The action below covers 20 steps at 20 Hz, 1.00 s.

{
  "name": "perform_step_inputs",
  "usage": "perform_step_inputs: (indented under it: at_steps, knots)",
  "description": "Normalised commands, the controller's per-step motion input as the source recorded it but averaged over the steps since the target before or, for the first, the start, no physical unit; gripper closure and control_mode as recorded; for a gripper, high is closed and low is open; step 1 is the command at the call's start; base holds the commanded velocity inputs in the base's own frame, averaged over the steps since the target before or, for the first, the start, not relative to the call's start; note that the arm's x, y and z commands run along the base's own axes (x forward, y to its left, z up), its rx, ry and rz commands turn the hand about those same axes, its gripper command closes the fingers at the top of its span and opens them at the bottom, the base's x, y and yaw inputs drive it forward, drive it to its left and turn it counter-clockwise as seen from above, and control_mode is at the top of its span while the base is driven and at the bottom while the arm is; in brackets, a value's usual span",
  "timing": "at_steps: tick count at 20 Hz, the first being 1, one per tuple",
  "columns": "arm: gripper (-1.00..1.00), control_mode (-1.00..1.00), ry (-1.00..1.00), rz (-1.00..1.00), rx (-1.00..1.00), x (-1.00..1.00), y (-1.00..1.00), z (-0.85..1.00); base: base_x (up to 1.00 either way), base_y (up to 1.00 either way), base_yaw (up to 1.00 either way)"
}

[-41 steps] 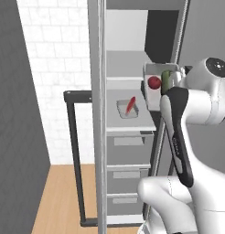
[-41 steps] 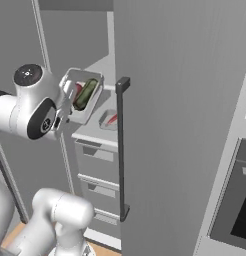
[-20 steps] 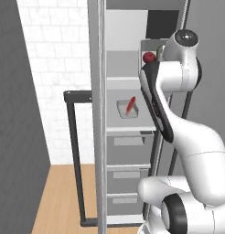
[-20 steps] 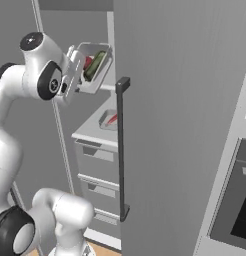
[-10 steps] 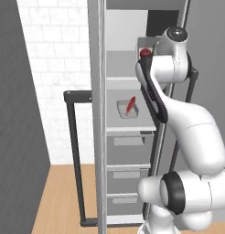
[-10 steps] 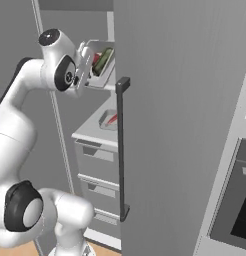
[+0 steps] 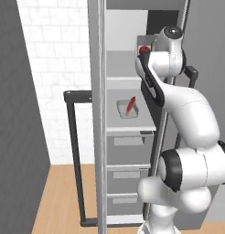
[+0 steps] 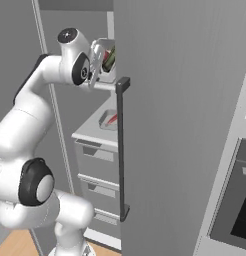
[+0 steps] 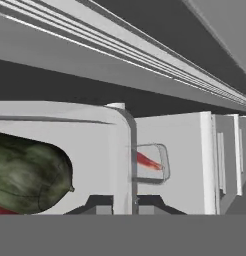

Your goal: Take the meat container that has the steak and place it on the second highest rack of the freezer. Then take the vegetable container that has the tomato and cucumber and place it on the highest rack of the freezer.

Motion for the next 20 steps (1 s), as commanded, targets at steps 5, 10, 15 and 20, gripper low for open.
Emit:
perform_step_inputs:
  at_steps: [5,10,15,20]
  knots:
    - [1.00,-1.00,0.00,0.00,0.00,0.51,-0.01,-0.19,0.00,0.00,0.00]
    - [1.00,-1.00,0.00,0.00,0.00,0.48,-0.01,-0.18,0.00,0.00,0.00]
    - [1.00,-1.00,0.00,0.00,0.00,0.48,-0.01,0.00,0.00,0.00,0.00]
    - [1.00,-1.00,0.00,0.00,0.00,0.50,-0.03,0.00,0.00,0.00,0.00]
